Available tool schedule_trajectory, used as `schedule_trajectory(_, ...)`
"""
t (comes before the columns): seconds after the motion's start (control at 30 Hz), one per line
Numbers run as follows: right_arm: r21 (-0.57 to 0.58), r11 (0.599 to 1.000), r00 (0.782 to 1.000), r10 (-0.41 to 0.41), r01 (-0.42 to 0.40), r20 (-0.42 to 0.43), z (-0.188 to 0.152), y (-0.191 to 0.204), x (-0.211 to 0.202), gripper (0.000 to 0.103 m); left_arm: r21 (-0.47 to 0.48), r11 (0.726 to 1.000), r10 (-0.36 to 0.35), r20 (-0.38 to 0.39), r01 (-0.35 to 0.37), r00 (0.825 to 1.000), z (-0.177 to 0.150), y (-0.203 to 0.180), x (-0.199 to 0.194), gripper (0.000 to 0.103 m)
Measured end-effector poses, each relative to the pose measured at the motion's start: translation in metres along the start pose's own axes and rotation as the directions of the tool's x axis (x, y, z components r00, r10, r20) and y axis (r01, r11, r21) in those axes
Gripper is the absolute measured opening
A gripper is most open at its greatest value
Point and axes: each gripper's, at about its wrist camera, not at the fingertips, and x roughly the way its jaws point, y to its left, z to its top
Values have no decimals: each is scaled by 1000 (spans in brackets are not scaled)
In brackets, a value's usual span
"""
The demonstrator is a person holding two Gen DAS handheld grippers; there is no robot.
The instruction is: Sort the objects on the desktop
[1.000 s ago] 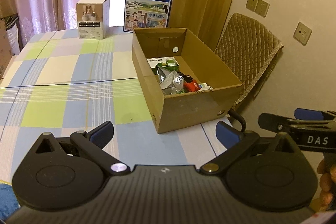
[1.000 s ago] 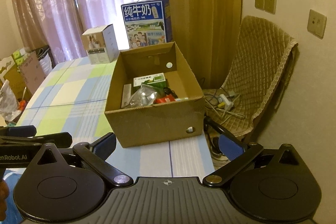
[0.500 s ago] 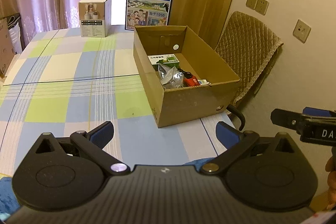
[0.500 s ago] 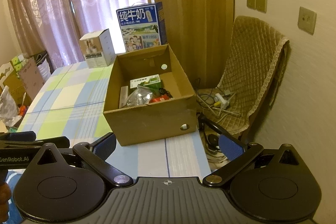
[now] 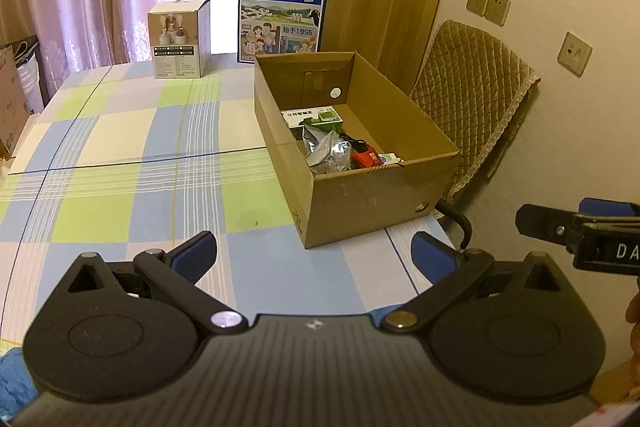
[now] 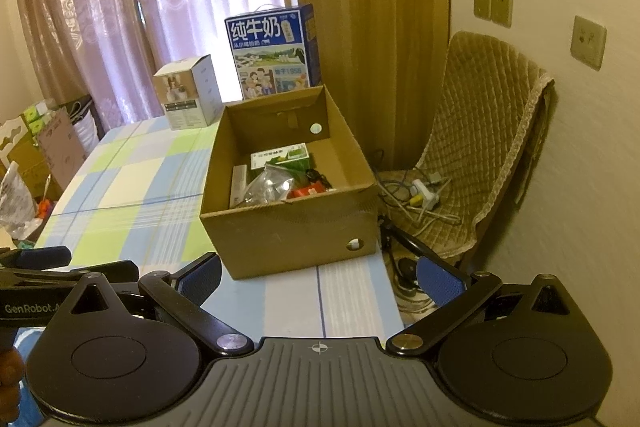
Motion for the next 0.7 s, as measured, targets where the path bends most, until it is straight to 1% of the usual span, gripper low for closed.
schedule_trajectory(0.7,7,1000,1000,-2,2,-16,-5,-1,5,101,8,1000,-1,-16,2,1000,-4,-1,5,102)
